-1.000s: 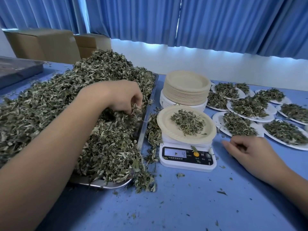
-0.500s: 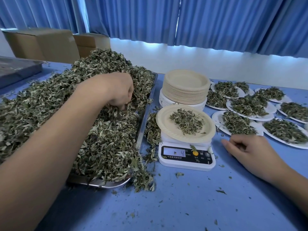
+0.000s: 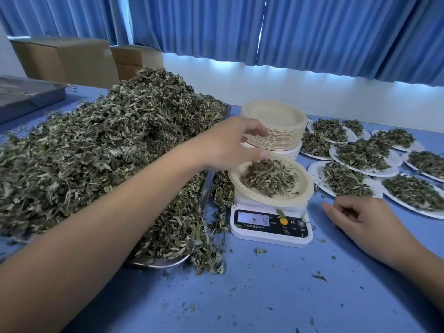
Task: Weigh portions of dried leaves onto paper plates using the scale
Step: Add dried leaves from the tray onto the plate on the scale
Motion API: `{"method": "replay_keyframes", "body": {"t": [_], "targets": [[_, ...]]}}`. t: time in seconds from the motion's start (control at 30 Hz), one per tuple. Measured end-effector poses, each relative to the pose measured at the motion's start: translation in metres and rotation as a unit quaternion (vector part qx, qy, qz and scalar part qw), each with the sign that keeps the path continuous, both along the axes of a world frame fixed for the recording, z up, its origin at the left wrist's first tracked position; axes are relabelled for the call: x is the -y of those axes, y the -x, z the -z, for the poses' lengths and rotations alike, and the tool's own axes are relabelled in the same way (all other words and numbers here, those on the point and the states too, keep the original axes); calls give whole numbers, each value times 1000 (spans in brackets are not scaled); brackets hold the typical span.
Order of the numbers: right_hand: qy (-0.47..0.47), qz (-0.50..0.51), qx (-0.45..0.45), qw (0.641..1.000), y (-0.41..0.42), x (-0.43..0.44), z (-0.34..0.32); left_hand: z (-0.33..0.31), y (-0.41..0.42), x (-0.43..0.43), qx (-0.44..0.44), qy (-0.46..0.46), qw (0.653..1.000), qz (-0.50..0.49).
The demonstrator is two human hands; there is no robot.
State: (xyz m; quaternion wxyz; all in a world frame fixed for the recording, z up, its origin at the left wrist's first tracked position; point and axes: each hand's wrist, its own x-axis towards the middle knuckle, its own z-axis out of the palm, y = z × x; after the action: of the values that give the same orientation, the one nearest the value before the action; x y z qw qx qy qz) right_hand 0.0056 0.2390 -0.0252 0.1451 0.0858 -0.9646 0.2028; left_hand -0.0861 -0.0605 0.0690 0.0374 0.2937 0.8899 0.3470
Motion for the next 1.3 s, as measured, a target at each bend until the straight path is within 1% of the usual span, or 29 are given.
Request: {"method": "replay_keyframes", "body": {"t": [0.07,0.1,0.13,0.17,0.2,0.27,0.33,0.37,0.5,0.67,0.73,0.8,0.87,1.0,1.07,1.13,1.2,1.3], "targets": [[5,-2,0,1000,0,0,-1,-6,7,6,-76,12,996,-48],[7,-3,1,1000,0,1,-1,-9,10,10,-109,53,989,-79],[10,-4,2,1000,-1,1,-2,-11,14,15,-124,117,980,-103],[12,-5,2,1000,-1,2,-2,-11,18,22,-115,191,968,-115],[12,-5,3,1000,-1,2,-2,-11,21,29,-85,265,953,-117],[10,-5,3,1000,-1,2,-2,-6,23,41,-4,398,913,-89],[8,-4,1,1000,0,1,-2,0,23,47,46,475,877,-56],[6,-3,1,1000,0,1,-2,2,24,47,50,487,870,-47],[0,2,3,1000,0,0,-1,10,26,42,72,454,886,-59],[-2,5,3,1000,0,-1,1,11,27,43,76,415,903,-77],[-2,6,2,1000,0,-1,1,7,27,45,49,392,915,-85],[0,8,2,1000,1,-1,1,2,27,45,3,374,923,-91],[3,9,4,1000,1,-1,1,-1,26,44,-25,364,926,-96],[10,7,6,1000,0,-2,1,0,22,42,-12,387,917,-93],[7,7,8,1000,0,-1,0,0,22,41,-15,378,920,-101],[10,7,9,1000,0,-1,0,-3,22,40,-46,344,928,-132],[11,7,13,1000,0,-1,0,-7,24,38,-82,287,940,-166],[13,7,17,1000,0,-1,-1,-8,24,30,-101,144,971,-160]]}}
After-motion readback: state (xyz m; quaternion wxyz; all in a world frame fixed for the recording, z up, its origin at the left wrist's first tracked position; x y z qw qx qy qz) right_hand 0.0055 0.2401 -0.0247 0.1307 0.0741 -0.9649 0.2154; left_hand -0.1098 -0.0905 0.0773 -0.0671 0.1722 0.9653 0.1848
